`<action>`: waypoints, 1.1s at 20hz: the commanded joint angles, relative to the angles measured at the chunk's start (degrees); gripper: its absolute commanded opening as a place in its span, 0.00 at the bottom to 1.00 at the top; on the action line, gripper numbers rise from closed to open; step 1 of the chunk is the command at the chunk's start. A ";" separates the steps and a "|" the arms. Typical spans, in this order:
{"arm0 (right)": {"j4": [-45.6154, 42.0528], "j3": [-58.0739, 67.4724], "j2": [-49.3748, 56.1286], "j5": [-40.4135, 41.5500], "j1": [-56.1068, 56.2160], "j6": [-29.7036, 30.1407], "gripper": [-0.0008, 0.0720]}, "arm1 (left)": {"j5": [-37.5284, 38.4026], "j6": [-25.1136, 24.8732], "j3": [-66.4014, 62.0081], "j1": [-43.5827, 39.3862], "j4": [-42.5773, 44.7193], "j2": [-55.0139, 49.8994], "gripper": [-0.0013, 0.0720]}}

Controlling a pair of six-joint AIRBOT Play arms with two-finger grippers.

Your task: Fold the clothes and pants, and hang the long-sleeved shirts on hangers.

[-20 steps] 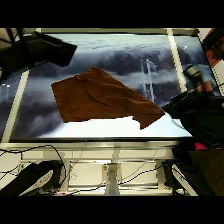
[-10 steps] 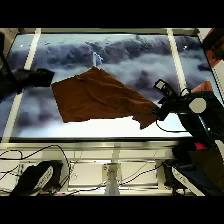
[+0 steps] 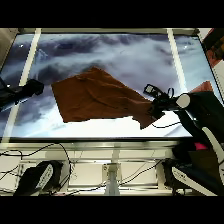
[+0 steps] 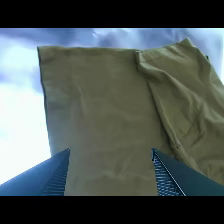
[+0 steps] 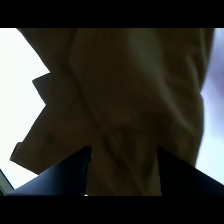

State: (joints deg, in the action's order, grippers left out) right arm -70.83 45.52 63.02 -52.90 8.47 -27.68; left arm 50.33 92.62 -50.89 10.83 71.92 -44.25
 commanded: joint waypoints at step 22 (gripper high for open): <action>-1.42 0.02 12.85 20.98 9.07 7.19 0.03 | -1.49 0.39 0.31 0.35 0.04 0.02 0.76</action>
State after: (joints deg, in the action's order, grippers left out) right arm -71.77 45.52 75.85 -32.95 17.47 -20.29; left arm 49.06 93.06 -50.61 11.16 71.92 -44.25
